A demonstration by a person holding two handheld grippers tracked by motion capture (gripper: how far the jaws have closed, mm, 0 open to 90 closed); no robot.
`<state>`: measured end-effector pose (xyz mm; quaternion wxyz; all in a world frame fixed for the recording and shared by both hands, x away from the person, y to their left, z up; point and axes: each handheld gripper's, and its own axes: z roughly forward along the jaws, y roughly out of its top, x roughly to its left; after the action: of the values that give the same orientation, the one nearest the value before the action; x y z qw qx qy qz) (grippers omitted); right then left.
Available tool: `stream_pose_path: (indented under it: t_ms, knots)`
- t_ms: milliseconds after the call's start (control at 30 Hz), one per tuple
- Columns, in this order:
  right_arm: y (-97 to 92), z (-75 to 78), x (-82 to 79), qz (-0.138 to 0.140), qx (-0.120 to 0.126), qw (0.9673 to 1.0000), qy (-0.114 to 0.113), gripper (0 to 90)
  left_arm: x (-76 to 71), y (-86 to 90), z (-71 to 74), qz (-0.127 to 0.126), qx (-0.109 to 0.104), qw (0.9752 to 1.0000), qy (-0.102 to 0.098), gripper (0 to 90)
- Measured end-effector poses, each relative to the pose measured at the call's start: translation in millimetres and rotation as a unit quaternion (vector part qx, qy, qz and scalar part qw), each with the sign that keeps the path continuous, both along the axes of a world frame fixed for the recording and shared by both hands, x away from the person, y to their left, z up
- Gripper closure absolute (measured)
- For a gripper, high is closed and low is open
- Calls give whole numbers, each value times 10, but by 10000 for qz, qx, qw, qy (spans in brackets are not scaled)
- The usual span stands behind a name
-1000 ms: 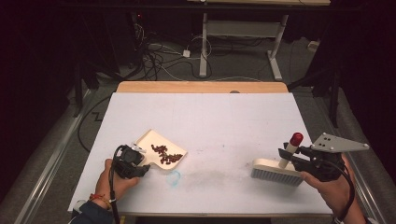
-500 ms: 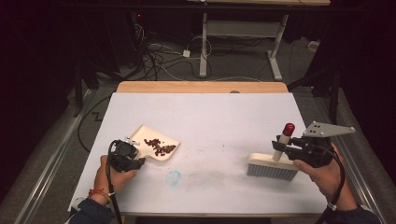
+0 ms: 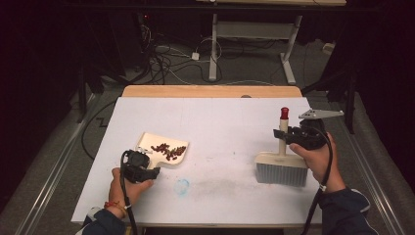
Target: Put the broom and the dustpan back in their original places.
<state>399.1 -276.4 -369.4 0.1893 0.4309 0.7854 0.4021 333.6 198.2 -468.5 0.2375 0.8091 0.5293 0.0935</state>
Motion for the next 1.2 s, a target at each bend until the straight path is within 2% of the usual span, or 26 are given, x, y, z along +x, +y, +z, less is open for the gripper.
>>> stream_pose_path:
  t_ms: [100, 200, 267, 333, 400, 433, 500, 567, 633, 767, 833, 1000, 1067, 1200]
  knots:
    - [-26, -71, 139, -297, 50, 9995, 22, 624, -93, -69, 22, -275, 115, 9995, -111, 486]
    - [-23, -113, 249, -487, -91, 9988, -36, 587, -141, -63, 26, -413, 223, 9983, -356, 444]
    - [-18, -143, 303, -387, -64, 9992, -32, 600, -153, -7, 37, -527, 195, 9964, -629, 402]
    - [1, -185, 352, -497, -183, 9986, 0, 611, -185, 61, 44, -695, 108, 9923, -1022, 344]
    - [20, -229, 389, -545, -273, 9981, 14, 601, -234, 119, 43, -877, 119, 9862, -1401, 299]
    - [29, -243, 396, -632, -343, 9974, -51, 602, -252, 139, 37, -943, 116, 9840, -1510, 281]
    - [32, -272, 407, -603, -265, 9978, -101, 596, -283, 162, 11, -1012, 155, 9810, -1646, 251]
    - [43, -305, 412, -616, -293, 9975, -175, 583, -309, 180, -12, -1056, 142, 9796, -1705, 243]
    - [42, -337, 423, -630, -205, 9976, -178, 571, -336, 196, -22, -1130, 103, 9771, -1800, 241]
    - [66, -378, 419, -653, -229, 9971, -318, 563, -373, 233, -18, -1077, 6, 9759, -1896, 234]
    - [90, -400, 418, -652, -278, 9970, -315, 548, -386, 237, -12, -1081, -16, 9750, -1942, 222]
    - [133, -423, 411, -622, -248, 9970, -380, 530, -406, 229, -22, -1067, 64, 9749, -1952, 218]
    - [147, -417, 406, -636, -254, 9967, -439, 514, -421, 230, -19, -1086, 69, 9739, -1991, 219]
    - [163, -424, 407, -617, -237, 9965, -512, 443, -449, 227, 2, -1054, 96, 9703, -2174, 220]
